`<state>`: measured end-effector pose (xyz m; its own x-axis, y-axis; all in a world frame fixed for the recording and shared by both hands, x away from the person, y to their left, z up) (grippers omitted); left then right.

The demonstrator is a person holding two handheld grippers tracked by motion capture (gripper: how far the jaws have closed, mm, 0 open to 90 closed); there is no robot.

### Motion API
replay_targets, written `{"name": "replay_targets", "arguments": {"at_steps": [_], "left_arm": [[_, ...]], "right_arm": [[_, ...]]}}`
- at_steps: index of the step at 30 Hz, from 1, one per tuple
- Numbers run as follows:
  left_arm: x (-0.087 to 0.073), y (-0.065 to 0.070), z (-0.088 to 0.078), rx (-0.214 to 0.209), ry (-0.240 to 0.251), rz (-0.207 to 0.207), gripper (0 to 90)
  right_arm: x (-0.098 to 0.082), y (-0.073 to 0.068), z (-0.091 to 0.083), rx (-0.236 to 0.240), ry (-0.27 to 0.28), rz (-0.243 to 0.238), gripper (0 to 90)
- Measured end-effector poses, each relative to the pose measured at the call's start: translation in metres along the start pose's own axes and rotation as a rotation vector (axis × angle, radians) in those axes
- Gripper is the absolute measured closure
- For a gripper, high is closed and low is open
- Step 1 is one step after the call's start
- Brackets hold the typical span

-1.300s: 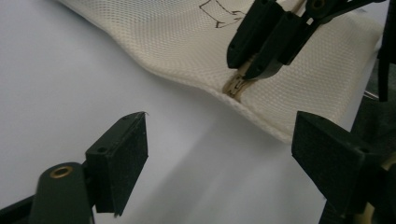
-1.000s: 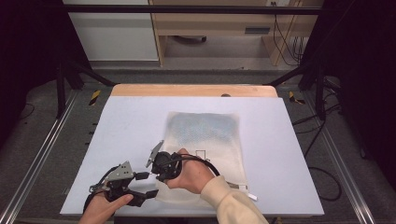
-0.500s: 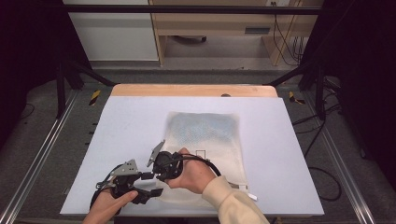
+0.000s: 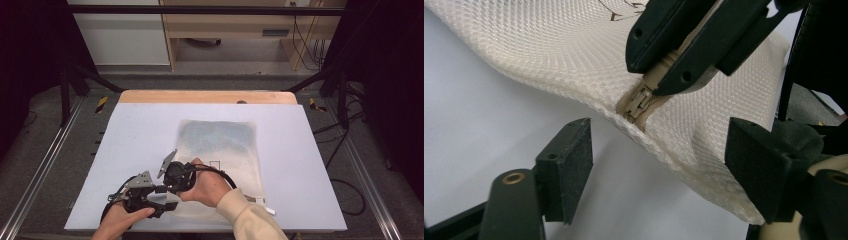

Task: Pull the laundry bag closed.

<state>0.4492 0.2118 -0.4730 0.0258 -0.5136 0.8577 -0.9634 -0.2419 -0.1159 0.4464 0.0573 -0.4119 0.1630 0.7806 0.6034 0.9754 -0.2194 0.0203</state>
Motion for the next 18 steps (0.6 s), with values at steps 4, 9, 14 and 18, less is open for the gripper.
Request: {"name": "replay_targets", "arguments": {"at_steps": [4, 9, 14, 18], "left_arm": [[-0.001, 0.000, 0.003, -0.005, 0.003, -0.011, 29.5], [0.000, -0.001, 0.005, -0.008, 0.021, -0.015, 34.9], [0.000, -0.003, 0.010, -0.024, 0.029, -0.008, 42.3], [-0.001, -0.004, 0.015, -0.027, 0.020, -0.001, 48.3]], "right_arm": [[0.000, 0.001, -0.001, -0.003, 0.004, -0.004, 82.0], [0.000, 0.001, -0.001, -0.005, 0.005, 0.001, 82.0], [0.000, 0.000, -0.001, -0.006, 0.000, 0.010, 82.0], [0.000, 0.000, 0.000, -0.006, 0.001, 0.008, 82.0]]}}
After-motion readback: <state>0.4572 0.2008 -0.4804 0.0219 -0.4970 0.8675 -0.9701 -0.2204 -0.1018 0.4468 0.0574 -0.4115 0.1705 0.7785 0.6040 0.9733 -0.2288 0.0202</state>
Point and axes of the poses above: each handheld gripper's, and its own axes: z roughly forward along the jaws, x roughly out of its top, y roughly to its right, the point moved 2 cm from there along z, roughly forward along the jaws, and after that the axes turned 6 degrees about y, right-handed, at the moved point
